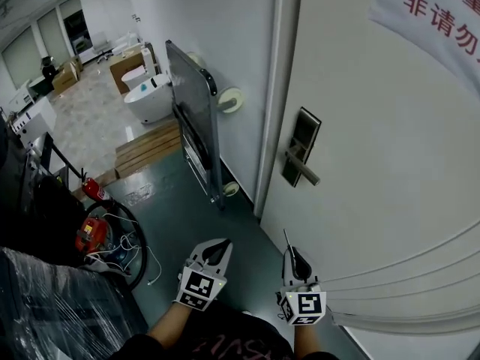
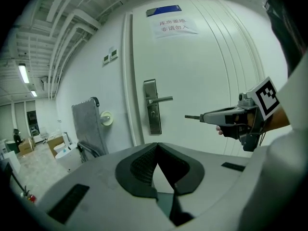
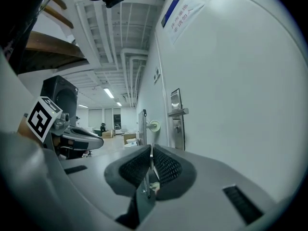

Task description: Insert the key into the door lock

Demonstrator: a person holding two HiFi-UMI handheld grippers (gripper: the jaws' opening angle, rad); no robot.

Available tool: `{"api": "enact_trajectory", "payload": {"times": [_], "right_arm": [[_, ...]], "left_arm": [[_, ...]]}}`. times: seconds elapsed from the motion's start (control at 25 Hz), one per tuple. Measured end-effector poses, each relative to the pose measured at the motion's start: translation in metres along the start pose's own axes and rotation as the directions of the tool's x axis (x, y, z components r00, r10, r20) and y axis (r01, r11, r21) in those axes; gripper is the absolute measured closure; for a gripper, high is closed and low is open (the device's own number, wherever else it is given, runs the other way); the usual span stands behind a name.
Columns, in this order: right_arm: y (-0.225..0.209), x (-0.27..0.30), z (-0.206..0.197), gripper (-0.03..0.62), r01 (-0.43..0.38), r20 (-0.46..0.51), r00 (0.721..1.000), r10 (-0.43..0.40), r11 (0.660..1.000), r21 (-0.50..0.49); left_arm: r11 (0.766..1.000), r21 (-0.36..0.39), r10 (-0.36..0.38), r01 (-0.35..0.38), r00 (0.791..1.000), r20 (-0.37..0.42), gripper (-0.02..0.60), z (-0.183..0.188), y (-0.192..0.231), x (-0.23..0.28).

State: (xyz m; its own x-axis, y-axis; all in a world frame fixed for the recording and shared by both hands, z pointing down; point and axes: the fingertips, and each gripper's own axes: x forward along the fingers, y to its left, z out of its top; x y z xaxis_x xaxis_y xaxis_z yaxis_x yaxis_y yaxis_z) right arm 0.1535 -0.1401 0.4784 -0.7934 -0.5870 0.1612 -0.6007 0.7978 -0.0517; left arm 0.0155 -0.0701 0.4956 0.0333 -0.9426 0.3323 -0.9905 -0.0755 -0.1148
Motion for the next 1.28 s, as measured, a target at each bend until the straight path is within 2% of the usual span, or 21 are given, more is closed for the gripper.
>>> {"api": "enact_trajectory", "payload": {"times": [0.28,0.6,0.8,1.0,1.28], "right_arm": [[-0.008,0.046,-0.002,0.514,0.111,-0.028,0.994,-0.11,0.994,0.024],[0.001,0.111,0.012,0.514,0.22,-0.054,0.975,-0.217,0.974,0.052],[0.005,0.135,0.027,0.514,0.315,-0.06,0.948,-0.312,0.946,0.073],[-0.001,0.146,0.029,0.514,0.414,-0.061,0.91,-0.41,0.892,0.184],[0.004,0.157,0.034,0.514,0.491,-0.056,0.868,-0.493,0.838,0.238]], "left_arm": [[0.993,0.011,-0.121,0.121,0.993,-0.012,0.569,-0.002,0.039,0.049],[0.968,0.022,-0.249,0.25,0.968,-0.023,0.569,0.004,0.1,0.098],[0.932,0.053,-0.358,0.359,0.933,-0.02,0.569,0.011,0.12,0.116],[0.89,0.08,-0.449,0.449,0.893,-0.019,0.569,0.012,0.132,0.133],[0.825,0.126,-0.554,0.551,0.833,-0.013,0.569,0.017,0.14,0.148]]}}
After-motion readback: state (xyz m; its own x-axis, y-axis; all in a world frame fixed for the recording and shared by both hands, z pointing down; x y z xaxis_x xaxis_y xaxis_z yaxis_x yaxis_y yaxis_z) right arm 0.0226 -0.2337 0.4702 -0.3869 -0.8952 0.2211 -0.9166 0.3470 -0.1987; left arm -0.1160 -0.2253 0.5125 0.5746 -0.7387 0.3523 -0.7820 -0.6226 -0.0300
